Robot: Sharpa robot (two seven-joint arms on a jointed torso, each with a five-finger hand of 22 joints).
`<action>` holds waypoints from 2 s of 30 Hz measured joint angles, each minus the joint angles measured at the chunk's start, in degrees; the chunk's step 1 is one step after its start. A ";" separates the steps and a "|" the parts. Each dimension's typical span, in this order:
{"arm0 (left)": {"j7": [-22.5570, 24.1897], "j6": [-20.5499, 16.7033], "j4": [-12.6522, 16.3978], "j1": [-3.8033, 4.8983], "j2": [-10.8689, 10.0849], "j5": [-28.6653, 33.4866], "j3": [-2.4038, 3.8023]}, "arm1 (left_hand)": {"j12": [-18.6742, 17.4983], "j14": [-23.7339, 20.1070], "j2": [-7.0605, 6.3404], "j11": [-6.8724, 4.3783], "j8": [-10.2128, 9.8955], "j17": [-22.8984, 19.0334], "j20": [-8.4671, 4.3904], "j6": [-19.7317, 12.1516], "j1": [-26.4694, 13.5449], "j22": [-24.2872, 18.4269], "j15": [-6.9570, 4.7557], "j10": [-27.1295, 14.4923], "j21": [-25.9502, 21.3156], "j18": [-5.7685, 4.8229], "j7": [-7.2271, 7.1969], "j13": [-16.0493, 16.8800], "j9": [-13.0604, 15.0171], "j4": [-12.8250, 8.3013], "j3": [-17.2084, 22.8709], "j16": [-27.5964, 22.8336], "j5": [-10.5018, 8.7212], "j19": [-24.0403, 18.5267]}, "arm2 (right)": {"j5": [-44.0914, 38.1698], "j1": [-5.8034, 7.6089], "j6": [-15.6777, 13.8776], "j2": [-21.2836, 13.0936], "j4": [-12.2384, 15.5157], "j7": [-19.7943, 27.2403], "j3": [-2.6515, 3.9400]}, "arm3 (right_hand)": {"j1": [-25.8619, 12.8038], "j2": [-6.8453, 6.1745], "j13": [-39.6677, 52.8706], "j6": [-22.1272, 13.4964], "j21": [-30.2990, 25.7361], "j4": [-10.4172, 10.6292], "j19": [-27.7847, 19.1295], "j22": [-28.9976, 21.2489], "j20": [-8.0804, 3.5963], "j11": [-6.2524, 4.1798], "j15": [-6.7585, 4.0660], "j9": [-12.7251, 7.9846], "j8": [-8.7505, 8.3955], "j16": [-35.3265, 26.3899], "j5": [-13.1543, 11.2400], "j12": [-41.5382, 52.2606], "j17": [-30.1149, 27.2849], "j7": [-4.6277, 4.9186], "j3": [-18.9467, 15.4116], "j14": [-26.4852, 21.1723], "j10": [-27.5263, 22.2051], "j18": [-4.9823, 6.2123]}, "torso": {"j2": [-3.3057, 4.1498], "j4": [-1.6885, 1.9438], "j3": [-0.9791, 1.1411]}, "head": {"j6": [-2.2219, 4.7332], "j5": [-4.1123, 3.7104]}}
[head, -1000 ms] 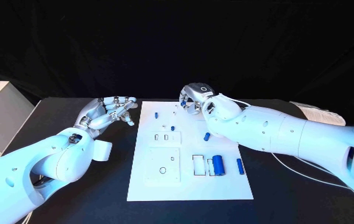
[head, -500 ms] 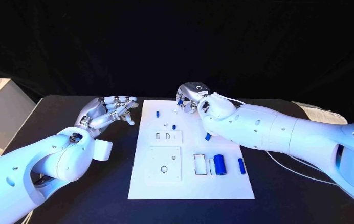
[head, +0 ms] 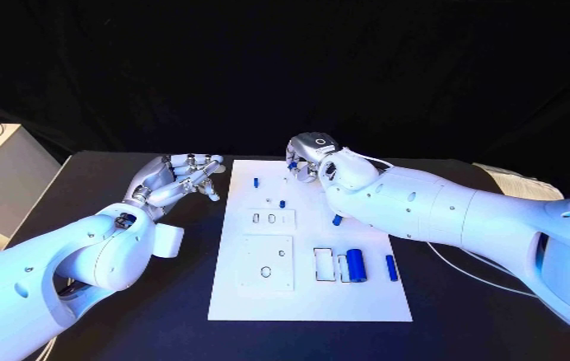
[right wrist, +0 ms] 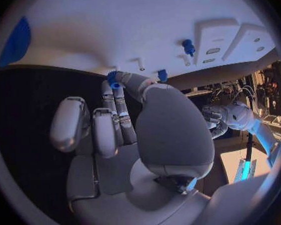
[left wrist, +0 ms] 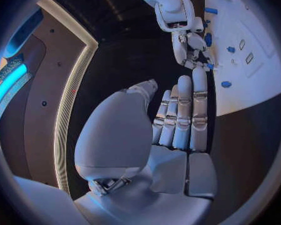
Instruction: Assemble the parts on the task board
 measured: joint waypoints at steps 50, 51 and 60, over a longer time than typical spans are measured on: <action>-0.25 0.11 -0.55 0.00 0.41 -0.13 0.01 | 0.00 0.00 0.00 0.21 -0.21 0.03 -0.02 0.00 0.00 0.30 0.00 -0.21 0.36 0.00 0.00 0.00 -0.02 0.16 0.16 0.32 0.00 -0.41 | 0.22 0.07 3.46 -0.28 0.53 0.19 -0.24 | -0.54 -2.21 -0.97 -10.94 -6.88 2.31 -2.18 -7.96 1.73 0.59 1.74 1.41 -5.10 -1.88 -0.95 0.81 -6.86 0.32 -6.87 -0.12 -12.77 0.02 | 0.41 -0.02 0.13 | -0.10 0.23; -0.26 0.11 -0.57 0.00 0.39 -0.13 0.01 | 0.00 0.00 0.00 0.21 -0.21 0.03 -0.02 0.00 0.00 0.30 0.00 -0.21 0.36 0.00 0.00 0.00 -0.02 0.16 0.16 0.32 0.00 -0.41 | 0.21 0.07 3.35 -0.88 1.33 0.17 -0.24 | -0.54 -2.22 -1.02 -10.95 -6.88 2.39 -2.18 -8.02 1.73 0.56 1.74 1.46 -5.10 -1.88 -0.95 1.02 -6.90 0.31 -7.29 -0.12 -13.03 0.02 | 0.41 -0.02 0.12 | -0.07 0.23; -0.29 0.14 -0.80 -0.03 0.21 -0.13 0.00 | 0.00 -0.16 0.00 0.21 -0.21 0.03 -0.02 0.00 0.00 0.41 -0.15 -0.21 0.63 0.00 0.00 0.00 -0.02 0.00 0.32 0.32 0.00 -0.40 | 3.63 0.25 -0.47 -9.22 10.51 0.44 0.59 | 0.39 -1.76 -0.48 -10.41 -8.25 4.12 -2.12 -9.14 1.68 -0.40 1.64 1.93 -5.10 -1.12 -2.06 5.21 -4.91 0.32 -10.14 -0.17 -9.43 0.02 | 0.30 -0.67 0.44 | 0.38 0.53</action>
